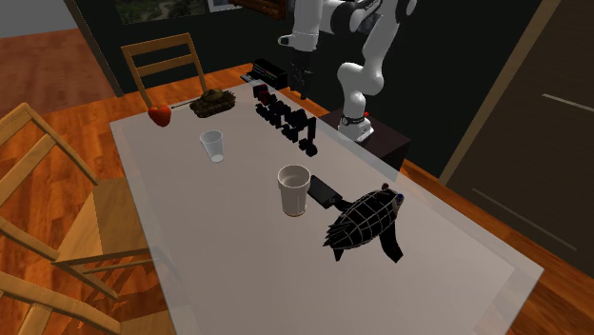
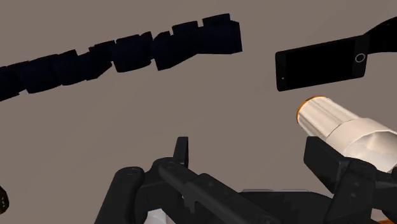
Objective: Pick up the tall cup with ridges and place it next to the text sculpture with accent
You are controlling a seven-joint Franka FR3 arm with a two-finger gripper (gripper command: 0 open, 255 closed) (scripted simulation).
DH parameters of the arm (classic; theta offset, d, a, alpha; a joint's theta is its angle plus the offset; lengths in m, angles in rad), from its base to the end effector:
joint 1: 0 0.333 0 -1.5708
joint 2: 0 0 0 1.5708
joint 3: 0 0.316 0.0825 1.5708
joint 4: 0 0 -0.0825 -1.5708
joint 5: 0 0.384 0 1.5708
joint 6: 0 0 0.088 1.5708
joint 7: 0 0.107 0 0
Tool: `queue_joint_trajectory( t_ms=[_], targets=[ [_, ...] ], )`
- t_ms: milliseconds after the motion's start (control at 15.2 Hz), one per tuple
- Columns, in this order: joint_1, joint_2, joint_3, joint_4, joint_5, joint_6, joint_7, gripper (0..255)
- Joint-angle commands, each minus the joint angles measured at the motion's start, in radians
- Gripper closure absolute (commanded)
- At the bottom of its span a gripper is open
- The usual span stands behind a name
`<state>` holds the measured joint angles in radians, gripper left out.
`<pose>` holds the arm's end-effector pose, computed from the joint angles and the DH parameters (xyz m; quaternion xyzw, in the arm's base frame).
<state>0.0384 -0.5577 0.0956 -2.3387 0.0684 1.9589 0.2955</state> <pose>0.3968 0.0635 0.5544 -0.9915 0.0954 -0.0846 0.0255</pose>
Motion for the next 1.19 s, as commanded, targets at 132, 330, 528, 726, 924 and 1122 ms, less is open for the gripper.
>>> queue_joint_trajectory(
  t_ms=[132, 330, 528, 726, 924, 1122],
  targets=[
    [0.009, 0.117, 0.062, 0.033, -0.001, 0.096, 0.079, 0],
    [0.014, 0.208, 0.11, 0.067, -0.014, 0.159, 0.144, 0],
    [0.016, 0.306, 0.155, 0.114, -0.042, 0.214, 0.214, 0],
    [0.02, 0.41, 0.195, 0.174, -0.085, 0.259, 0.29, 0],
    [0.029, 0.52, 0.227, 0.246, -0.143, 0.292, 0.372, 0],
    [0.048, 0.634, 0.247, 0.333, -0.212, 0.312, 0.455, 0]
  ],
)
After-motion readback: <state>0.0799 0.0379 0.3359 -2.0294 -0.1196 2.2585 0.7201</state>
